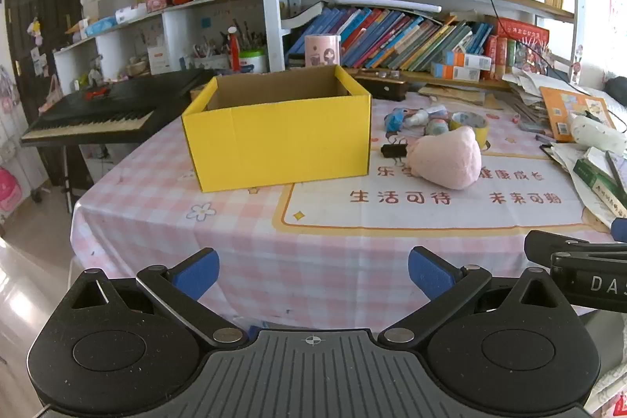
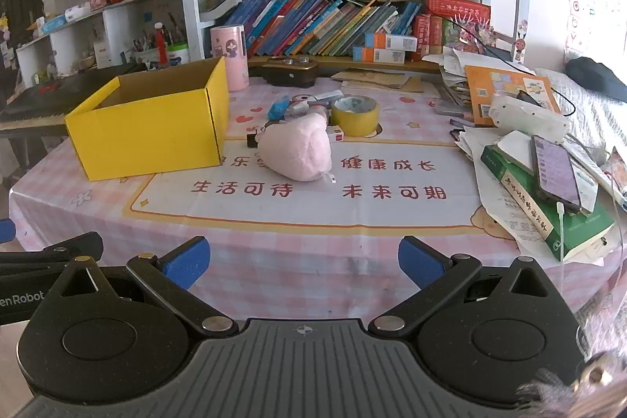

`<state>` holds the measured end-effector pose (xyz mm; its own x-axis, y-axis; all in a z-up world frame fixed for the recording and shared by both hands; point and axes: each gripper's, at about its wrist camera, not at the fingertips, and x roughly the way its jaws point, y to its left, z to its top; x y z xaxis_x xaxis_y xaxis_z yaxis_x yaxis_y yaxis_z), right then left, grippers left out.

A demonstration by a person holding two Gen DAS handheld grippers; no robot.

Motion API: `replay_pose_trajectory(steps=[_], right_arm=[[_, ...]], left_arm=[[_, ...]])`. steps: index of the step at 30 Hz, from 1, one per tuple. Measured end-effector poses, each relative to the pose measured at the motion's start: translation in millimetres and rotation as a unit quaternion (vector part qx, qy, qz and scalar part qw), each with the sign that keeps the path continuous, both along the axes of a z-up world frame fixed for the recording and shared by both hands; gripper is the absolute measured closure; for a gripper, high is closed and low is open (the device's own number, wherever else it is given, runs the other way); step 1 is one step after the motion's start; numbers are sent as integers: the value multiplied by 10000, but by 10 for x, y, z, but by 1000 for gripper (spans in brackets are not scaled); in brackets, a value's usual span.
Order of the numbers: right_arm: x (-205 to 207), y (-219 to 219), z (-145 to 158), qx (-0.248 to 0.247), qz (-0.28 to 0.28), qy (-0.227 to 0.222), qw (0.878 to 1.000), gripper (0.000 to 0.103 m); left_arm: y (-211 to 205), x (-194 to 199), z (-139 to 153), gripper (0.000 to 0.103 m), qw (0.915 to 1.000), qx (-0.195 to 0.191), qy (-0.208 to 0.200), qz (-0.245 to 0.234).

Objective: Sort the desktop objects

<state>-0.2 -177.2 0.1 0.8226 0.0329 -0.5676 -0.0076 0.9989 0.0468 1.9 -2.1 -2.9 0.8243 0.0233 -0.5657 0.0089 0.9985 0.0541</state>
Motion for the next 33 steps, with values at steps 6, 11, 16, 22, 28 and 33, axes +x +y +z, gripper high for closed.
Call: replay_pose_trajectory(steps=[6,11,16,22,28,33], right_arm=[[10,-23,-2,24,19,34,10000,0],[7,-19,-9,23,17,27,10000,0],[8,-19,-13,23,16,29,10000,0],[9,-18,-19,24,24,30,10000,0],[10,-13,-22,24,21,27,10000,0],[13,-10,-17,21,21,28,10000,0]], left_arm=[[8,-9,-8,0,10000,-7,34,15],[13,-10,-4,0,10000,-19,52,21],[8,-8,0,0,10000,-12,58,27],[10,-4,-2,0,10000,-13,59,40],[21,20,-8,0,9999,5,117,101],[39,27,-9,0,9998,-14,127,129]])
